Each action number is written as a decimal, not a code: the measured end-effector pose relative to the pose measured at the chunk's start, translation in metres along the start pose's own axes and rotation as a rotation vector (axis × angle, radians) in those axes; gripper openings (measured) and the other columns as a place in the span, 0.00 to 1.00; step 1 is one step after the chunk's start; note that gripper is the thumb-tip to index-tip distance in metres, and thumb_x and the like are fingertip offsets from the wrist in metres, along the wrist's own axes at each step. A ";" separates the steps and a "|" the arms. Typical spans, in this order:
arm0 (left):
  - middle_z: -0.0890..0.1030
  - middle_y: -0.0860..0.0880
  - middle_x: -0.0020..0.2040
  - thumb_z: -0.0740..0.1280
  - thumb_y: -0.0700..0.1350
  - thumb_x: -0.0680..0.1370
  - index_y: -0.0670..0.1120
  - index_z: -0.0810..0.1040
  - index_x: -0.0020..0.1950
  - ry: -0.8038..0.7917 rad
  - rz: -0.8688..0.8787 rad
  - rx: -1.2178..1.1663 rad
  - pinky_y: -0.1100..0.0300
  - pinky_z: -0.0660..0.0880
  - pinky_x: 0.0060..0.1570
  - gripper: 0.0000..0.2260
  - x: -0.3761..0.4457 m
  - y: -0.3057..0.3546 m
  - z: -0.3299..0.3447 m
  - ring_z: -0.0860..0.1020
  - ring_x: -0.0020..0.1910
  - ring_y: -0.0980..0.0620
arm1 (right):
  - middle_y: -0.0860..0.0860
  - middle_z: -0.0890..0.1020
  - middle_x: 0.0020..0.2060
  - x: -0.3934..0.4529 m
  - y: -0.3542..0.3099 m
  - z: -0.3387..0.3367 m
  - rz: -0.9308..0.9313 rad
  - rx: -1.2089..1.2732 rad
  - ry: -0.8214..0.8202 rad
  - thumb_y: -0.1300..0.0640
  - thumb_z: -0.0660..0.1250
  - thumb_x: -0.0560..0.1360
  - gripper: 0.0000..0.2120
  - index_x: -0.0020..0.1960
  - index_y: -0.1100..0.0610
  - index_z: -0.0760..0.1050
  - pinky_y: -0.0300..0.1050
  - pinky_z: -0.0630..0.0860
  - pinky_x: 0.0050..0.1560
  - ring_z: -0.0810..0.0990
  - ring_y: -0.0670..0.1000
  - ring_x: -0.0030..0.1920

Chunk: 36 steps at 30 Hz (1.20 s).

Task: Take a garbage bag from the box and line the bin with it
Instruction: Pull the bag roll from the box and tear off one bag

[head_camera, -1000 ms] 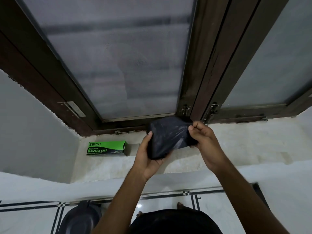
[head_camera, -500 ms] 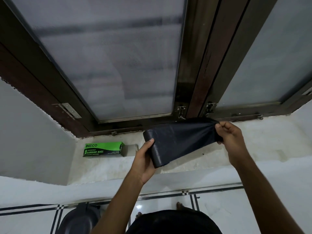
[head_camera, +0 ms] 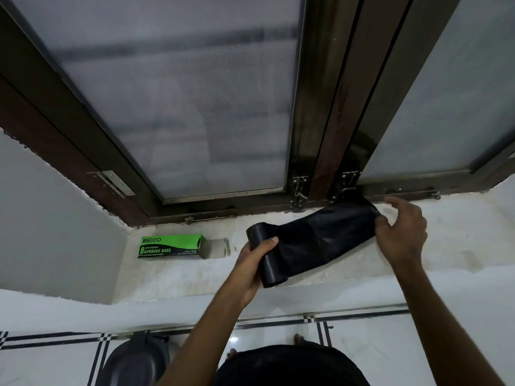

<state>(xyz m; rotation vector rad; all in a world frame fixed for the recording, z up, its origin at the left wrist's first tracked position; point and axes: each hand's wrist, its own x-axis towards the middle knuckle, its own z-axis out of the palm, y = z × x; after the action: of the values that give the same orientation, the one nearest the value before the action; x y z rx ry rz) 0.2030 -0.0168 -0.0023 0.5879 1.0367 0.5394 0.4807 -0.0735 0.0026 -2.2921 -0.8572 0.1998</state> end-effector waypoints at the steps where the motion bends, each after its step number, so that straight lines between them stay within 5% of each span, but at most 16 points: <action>1: 0.83 0.44 0.60 0.74 0.48 0.75 0.50 0.76 0.65 0.016 0.017 0.042 0.46 0.82 0.46 0.20 0.002 -0.001 0.001 0.81 0.58 0.43 | 0.58 0.77 0.62 -0.007 -0.008 0.000 -0.091 0.007 0.049 0.63 0.67 0.75 0.19 0.65 0.55 0.75 0.55 0.69 0.64 0.74 0.61 0.64; 3: 0.84 0.45 0.59 0.75 0.47 0.74 0.50 0.76 0.65 0.022 0.025 0.102 0.48 0.82 0.52 0.21 0.003 -0.003 0.004 0.82 0.58 0.45 | 0.54 0.78 0.59 -0.024 -0.028 0.004 -0.256 0.172 0.003 0.64 0.65 0.77 0.18 0.66 0.55 0.74 0.50 0.73 0.60 0.76 0.54 0.59; 5: 0.84 0.45 0.59 0.75 0.46 0.74 0.49 0.77 0.64 -0.007 0.020 0.119 0.51 0.81 0.54 0.20 0.004 -0.004 0.009 0.82 0.58 0.46 | 0.48 0.79 0.57 -0.042 -0.047 0.017 -0.326 0.333 -0.232 0.60 0.62 0.81 0.15 0.67 0.52 0.73 0.47 0.78 0.56 0.78 0.47 0.56; 10: 0.86 0.47 0.57 0.74 0.46 0.76 0.50 0.78 0.64 -0.086 0.047 0.177 0.52 0.80 0.57 0.17 0.006 -0.003 0.020 0.83 0.57 0.48 | 0.43 0.78 0.64 -0.066 -0.060 0.058 -0.359 0.442 -0.552 0.52 0.58 0.84 0.16 0.70 0.45 0.71 0.40 0.70 0.66 0.74 0.41 0.66; 14: 0.86 0.48 0.57 0.74 0.48 0.75 0.49 0.78 0.65 -0.086 0.045 0.181 0.54 0.80 0.56 0.19 0.005 0.002 0.019 0.84 0.57 0.49 | 0.48 0.85 0.47 -0.057 -0.056 0.067 -0.233 0.484 -0.707 0.44 0.56 0.83 0.19 0.52 0.55 0.81 0.49 0.77 0.57 0.82 0.46 0.51; 17: 0.85 0.46 0.59 0.73 0.51 0.73 0.47 0.77 0.67 -0.109 -0.012 0.118 0.51 0.79 0.61 0.24 0.004 0.002 0.015 0.83 0.60 0.46 | 0.53 0.75 0.31 -0.047 -0.053 0.061 -0.283 0.492 -0.778 0.38 0.59 0.80 0.28 0.36 0.61 0.72 0.50 0.72 0.41 0.74 0.51 0.34; 23: 0.85 0.39 0.57 0.72 0.57 0.71 0.44 0.82 0.62 -0.060 -0.148 -0.229 0.44 0.78 0.59 0.24 0.005 0.000 0.017 0.83 0.56 0.39 | 0.46 0.80 0.29 -0.021 -0.050 0.038 -0.349 0.443 -0.759 0.47 0.72 0.74 0.14 0.32 0.50 0.79 0.36 0.71 0.36 0.77 0.42 0.33; 29: 0.85 0.41 0.57 0.72 0.51 0.72 0.44 0.80 0.64 -0.107 -0.145 -0.211 0.47 0.79 0.55 0.22 0.004 0.003 0.020 0.82 0.57 0.41 | 0.49 0.83 0.31 0.002 -0.030 0.019 -0.349 0.422 -0.677 0.52 0.76 0.71 0.11 0.32 0.52 0.81 0.37 0.74 0.38 0.80 0.44 0.34; 34: 0.83 0.43 0.59 0.71 0.50 0.72 0.48 0.77 0.65 -0.119 -0.147 -0.113 0.50 0.81 0.41 0.23 0.006 0.001 0.019 0.80 0.56 0.41 | 0.50 0.81 0.29 0.018 -0.018 0.008 -0.399 0.308 -0.630 0.51 0.77 0.70 0.13 0.31 0.54 0.78 0.35 0.72 0.36 0.78 0.44 0.32; 36: 0.86 0.45 0.56 0.71 0.47 0.72 0.48 0.78 0.63 -0.151 -0.132 -0.128 0.47 0.81 0.45 0.20 0.008 0.000 0.017 0.80 0.58 0.41 | 0.51 0.81 0.29 0.022 -0.015 0.005 -0.406 0.272 -0.598 0.50 0.77 0.70 0.14 0.31 0.55 0.78 0.37 0.72 0.35 0.79 0.45 0.32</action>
<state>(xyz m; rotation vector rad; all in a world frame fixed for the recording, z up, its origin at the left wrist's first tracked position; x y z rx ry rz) 0.2215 -0.0145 -0.0005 0.4372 0.8840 0.4345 0.4883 -0.0488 0.0105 -1.7691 -1.4694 0.7891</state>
